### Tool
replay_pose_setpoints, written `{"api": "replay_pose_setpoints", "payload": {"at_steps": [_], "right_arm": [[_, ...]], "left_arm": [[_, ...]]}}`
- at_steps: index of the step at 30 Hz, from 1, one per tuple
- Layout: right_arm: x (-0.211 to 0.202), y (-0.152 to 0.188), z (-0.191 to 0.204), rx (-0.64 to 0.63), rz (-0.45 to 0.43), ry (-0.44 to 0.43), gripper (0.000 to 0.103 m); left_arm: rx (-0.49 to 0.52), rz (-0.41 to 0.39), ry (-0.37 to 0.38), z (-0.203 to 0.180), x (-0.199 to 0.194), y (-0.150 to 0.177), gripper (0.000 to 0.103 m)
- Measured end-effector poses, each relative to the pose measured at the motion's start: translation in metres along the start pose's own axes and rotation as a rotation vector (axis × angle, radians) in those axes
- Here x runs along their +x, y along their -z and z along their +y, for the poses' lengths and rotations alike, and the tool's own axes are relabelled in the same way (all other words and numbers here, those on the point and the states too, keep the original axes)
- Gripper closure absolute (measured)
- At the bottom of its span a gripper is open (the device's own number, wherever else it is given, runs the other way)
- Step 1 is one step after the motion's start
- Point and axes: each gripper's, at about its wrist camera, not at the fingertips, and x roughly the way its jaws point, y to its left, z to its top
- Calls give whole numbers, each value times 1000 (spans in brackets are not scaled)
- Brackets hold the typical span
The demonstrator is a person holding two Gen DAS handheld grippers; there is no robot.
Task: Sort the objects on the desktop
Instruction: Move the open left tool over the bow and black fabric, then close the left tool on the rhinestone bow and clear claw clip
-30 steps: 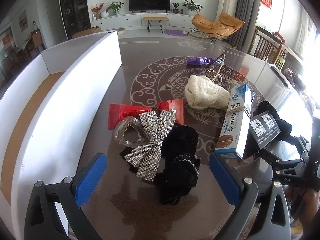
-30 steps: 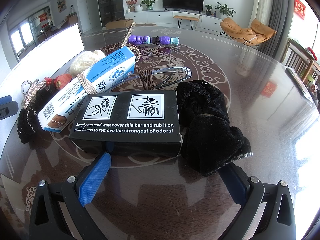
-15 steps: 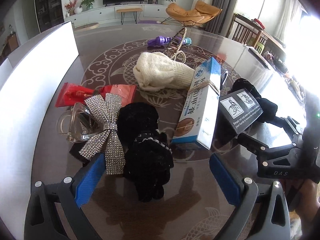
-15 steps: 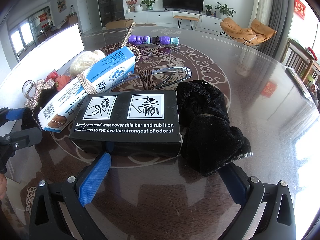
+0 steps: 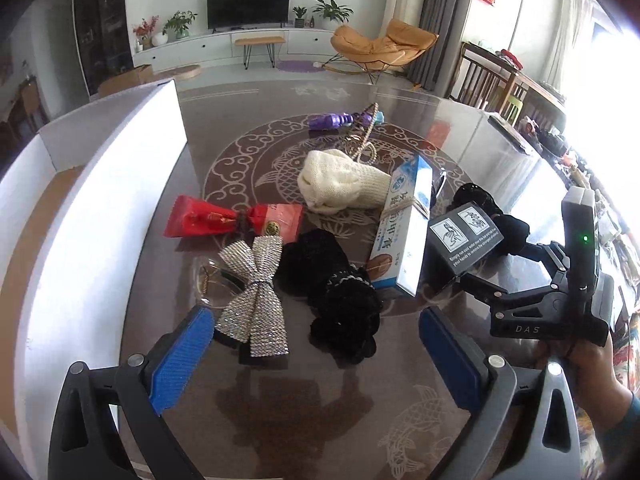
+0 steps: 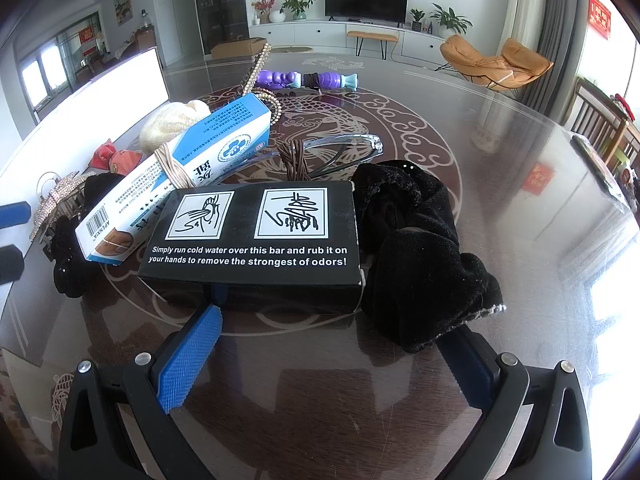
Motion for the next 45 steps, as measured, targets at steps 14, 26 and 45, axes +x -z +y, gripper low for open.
{"api": "replay_pose_setpoints", "payload": {"at_steps": [14, 26, 45], "right_arm": [[0, 0, 0, 0, 0, 0, 0], [0, 0, 0, 0, 0, 0, 0], [-1, 0, 0, 0, 0, 0, 0]], "left_arm": [[-39, 50, -153, 30, 56, -16, 0], [-171, 100, -117, 50, 94, -18, 0], [19, 172, -78, 15, 93, -11, 0]]}}
